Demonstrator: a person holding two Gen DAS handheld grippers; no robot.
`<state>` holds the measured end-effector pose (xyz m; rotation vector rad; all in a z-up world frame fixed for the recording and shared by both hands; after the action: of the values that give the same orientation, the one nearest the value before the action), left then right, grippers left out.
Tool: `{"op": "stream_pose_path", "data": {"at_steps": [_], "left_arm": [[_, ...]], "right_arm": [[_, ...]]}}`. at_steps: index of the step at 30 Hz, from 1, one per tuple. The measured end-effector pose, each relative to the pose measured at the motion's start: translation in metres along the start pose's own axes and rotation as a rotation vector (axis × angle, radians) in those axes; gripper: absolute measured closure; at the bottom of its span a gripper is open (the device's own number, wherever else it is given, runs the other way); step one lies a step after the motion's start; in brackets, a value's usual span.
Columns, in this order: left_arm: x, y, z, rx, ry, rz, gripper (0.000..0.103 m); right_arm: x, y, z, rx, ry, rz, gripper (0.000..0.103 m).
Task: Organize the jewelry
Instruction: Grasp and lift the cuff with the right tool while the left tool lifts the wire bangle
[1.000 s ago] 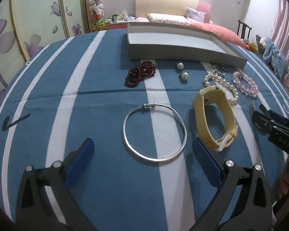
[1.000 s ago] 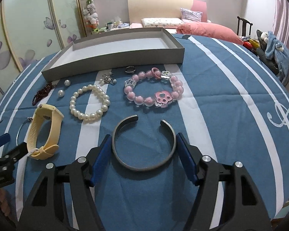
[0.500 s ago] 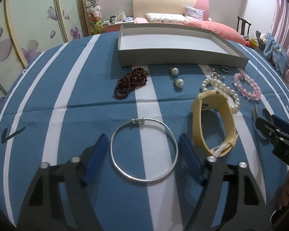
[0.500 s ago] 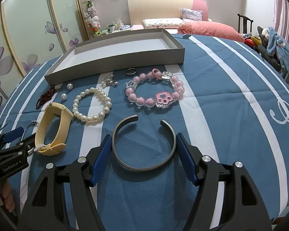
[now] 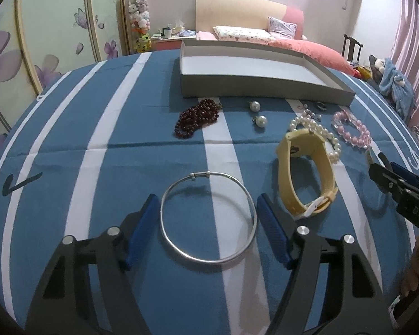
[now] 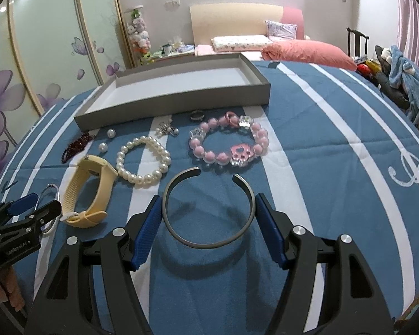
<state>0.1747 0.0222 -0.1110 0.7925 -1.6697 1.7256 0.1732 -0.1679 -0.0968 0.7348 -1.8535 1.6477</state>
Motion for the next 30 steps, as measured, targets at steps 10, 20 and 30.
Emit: {"op": "stream_pose_path", "data": {"at_steps": [10, 20, 30], "left_arm": [[0.021, -0.025, -0.007, 0.008, -0.013, 0.092, 0.033], [0.046, -0.094, 0.001, -0.006, -0.017, 0.273, 0.033], [0.034, -0.157, 0.024, -0.022, 0.017, 0.375, 0.033]], "right_arm": [[0.011, -0.017, -0.003, 0.019, -0.011, 0.068, 0.036], [0.035, -0.078, -0.007, 0.053, 0.0, 0.252, 0.036], [0.031, -0.142, -0.016, 0.091, -0.004, 0.412, 0.036]]}}
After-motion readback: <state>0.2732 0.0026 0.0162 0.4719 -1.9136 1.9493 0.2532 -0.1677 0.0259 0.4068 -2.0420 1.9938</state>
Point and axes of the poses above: each gripper's, at about its wrist camera, not at the fingertips, and x roughly against the way its jaws point, z to its right, y to its underside, the point moved 5 cm from there along -x, roughly the way its jaws point
